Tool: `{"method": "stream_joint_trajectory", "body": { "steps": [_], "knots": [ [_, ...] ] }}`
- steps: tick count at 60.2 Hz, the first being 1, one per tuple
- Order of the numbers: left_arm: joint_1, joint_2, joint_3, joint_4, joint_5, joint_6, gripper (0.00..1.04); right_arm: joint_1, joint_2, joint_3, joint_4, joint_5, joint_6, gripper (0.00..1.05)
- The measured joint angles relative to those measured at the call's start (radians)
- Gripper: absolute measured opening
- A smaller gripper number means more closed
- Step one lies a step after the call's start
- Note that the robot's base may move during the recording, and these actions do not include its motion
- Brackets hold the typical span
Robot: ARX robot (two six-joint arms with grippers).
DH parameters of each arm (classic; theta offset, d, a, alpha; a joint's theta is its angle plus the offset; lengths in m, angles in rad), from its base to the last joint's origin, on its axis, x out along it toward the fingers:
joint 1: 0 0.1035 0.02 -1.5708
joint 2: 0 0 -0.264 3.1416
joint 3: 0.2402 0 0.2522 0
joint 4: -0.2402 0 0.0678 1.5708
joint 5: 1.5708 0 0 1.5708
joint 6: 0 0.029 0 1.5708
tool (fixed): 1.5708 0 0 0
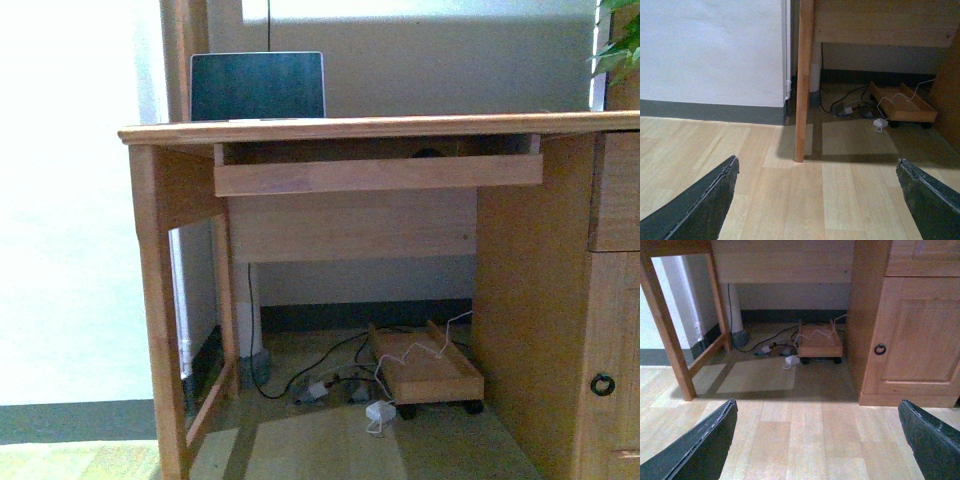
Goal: Place mouse
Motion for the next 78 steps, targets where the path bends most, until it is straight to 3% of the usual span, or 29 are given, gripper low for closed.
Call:
{"method": "stream_joint_trajectory", "body": {
  "steps": [78],
  "knots": [
    [0.0, 0.0, 0.0, 0.0, 0.0, 0.0, 0.97, 0.0, 0.0, 0.0, 0.0, 0.0, 0.0, 0.97]
  ]
}}
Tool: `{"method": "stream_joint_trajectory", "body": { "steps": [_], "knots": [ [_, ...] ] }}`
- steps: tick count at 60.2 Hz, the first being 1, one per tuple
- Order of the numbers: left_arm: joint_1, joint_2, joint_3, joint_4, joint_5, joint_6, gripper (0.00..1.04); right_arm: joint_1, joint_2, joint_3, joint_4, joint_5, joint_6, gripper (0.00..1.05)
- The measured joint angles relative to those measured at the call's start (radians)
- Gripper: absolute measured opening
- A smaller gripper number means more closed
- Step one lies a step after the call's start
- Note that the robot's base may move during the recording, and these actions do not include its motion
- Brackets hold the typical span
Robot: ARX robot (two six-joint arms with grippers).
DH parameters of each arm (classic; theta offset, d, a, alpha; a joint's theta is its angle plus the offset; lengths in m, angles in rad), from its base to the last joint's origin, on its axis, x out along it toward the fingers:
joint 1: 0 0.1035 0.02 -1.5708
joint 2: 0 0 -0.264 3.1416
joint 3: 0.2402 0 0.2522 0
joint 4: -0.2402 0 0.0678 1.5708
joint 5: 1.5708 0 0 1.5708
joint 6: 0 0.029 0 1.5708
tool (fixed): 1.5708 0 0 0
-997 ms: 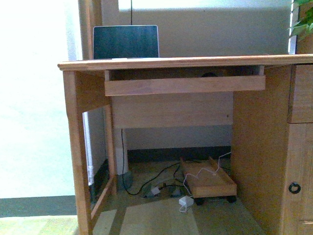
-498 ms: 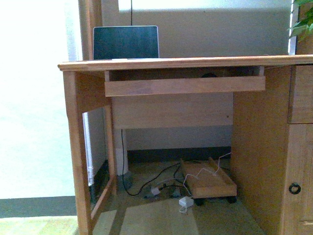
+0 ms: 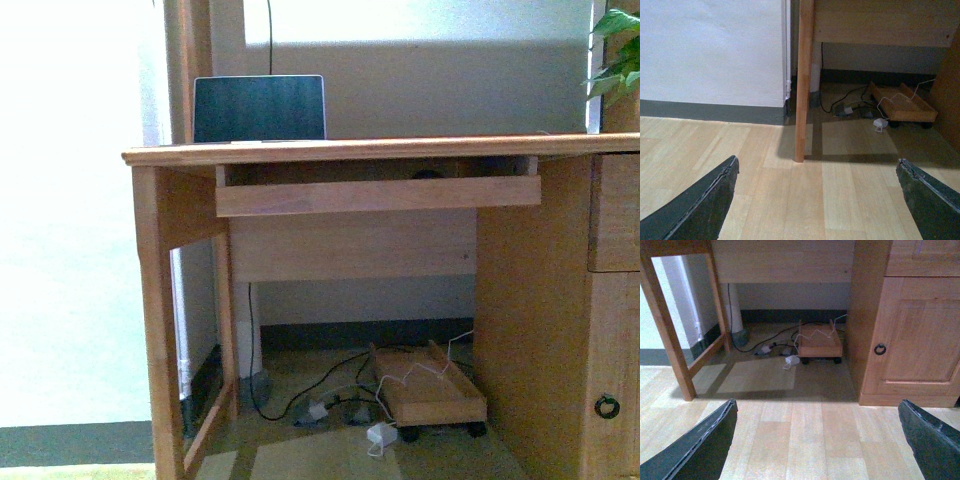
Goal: Place mouse
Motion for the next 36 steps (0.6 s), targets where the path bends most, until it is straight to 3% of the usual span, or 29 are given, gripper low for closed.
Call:
{"method": "stream_joint_trajectory", "body": {
  "steps": [36],
  "knots": [
    [0.0, 0.0, 0.0, 0.0, 0.0, 0.0, 0.97, 0.0, 0.0, 0.0, 0.0, 0.0, 0.0, 0.97]
  ]
}}
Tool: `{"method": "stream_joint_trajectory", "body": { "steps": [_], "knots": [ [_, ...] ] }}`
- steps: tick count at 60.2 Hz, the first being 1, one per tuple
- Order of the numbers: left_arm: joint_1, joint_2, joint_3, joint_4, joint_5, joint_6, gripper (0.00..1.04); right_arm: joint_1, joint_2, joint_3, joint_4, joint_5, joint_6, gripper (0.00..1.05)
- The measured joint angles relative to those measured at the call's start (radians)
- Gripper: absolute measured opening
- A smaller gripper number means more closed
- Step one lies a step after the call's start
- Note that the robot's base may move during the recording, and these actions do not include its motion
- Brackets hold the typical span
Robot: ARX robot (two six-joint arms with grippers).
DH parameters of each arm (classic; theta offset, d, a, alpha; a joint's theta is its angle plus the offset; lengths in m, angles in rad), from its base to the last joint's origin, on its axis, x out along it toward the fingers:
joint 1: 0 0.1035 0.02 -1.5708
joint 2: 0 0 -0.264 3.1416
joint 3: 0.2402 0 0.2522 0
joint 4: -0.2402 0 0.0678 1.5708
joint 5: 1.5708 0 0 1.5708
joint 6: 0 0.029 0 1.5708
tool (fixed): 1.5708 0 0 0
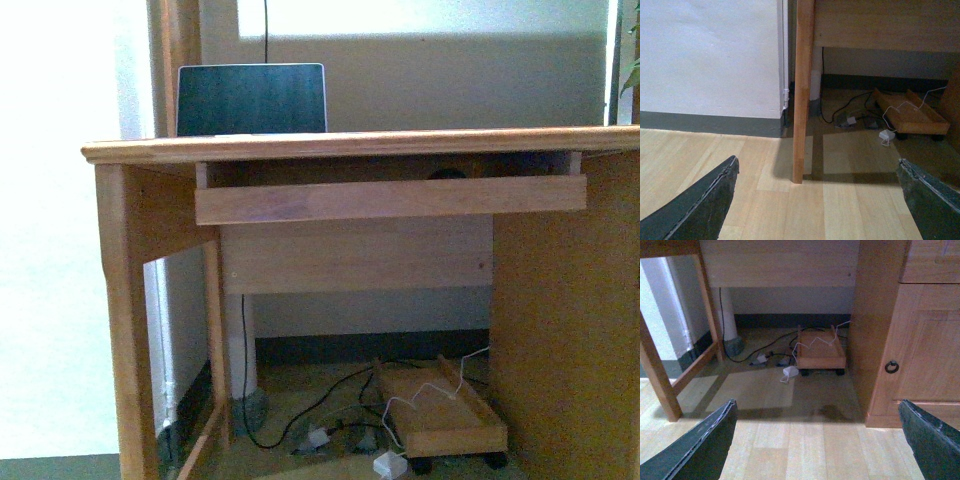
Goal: Place mouse
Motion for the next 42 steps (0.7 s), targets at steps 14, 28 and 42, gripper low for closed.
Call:
{"method": "stream_joint_trajectory", "body": {
  "steps": [14, 28, 42],
  "knots": [
    [0.0, 0.0, 0.0, 0.0, 0.0, 0.0, 0.97, 0.0, 0.0, 0.0, 0.0, -0.001, 0.0, 0.97],
    [0.0, 0.0, 0.0, 0.0, 0.0, 0.0, 0.97, 0.0, 0.0, 0.0, 0.0, 0.0, 0.0, 0.97],
    [0.0, 0.0, 0.0, 0.0, 0.0, 0.0, 0.97, 0.0, 0.0, 0.0, 0.0, 0.0, 0.0, 0.97]
  ]
}}
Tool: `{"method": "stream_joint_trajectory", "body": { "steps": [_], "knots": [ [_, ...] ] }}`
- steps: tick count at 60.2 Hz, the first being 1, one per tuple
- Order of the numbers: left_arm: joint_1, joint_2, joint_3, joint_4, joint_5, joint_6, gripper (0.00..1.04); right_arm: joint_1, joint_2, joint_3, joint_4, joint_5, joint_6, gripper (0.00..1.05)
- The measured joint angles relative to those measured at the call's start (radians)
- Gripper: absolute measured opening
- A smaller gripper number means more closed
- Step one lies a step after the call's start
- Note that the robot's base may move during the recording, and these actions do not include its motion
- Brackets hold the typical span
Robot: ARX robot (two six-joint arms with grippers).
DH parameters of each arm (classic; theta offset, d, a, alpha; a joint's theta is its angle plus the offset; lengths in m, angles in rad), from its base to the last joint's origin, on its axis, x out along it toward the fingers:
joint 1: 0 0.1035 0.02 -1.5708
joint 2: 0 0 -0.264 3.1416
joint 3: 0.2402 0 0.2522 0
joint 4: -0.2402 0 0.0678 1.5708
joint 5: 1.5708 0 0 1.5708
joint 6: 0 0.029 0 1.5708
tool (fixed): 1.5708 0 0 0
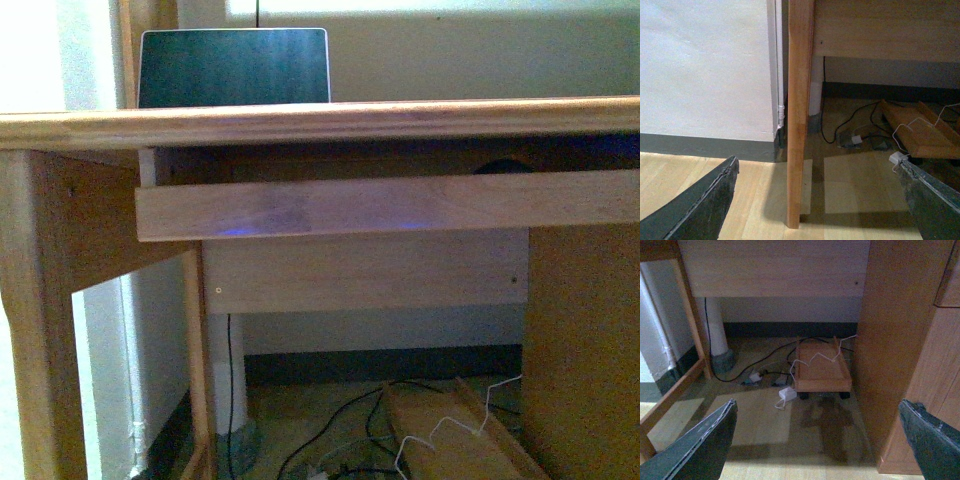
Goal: Place mouse
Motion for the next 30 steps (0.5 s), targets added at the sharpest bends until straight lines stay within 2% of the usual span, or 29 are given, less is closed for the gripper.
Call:
{"method": "stream_joint_trajectory", "body": {
  "steps": [30],
  "knots": [
    [0.0, 0.0, 0.0, 0.0, 0.0, 0.0, 0.97, 0.0, 0.0, 0.0, 0.0, 0.0, 0.0, 0.97]
  ]
}}
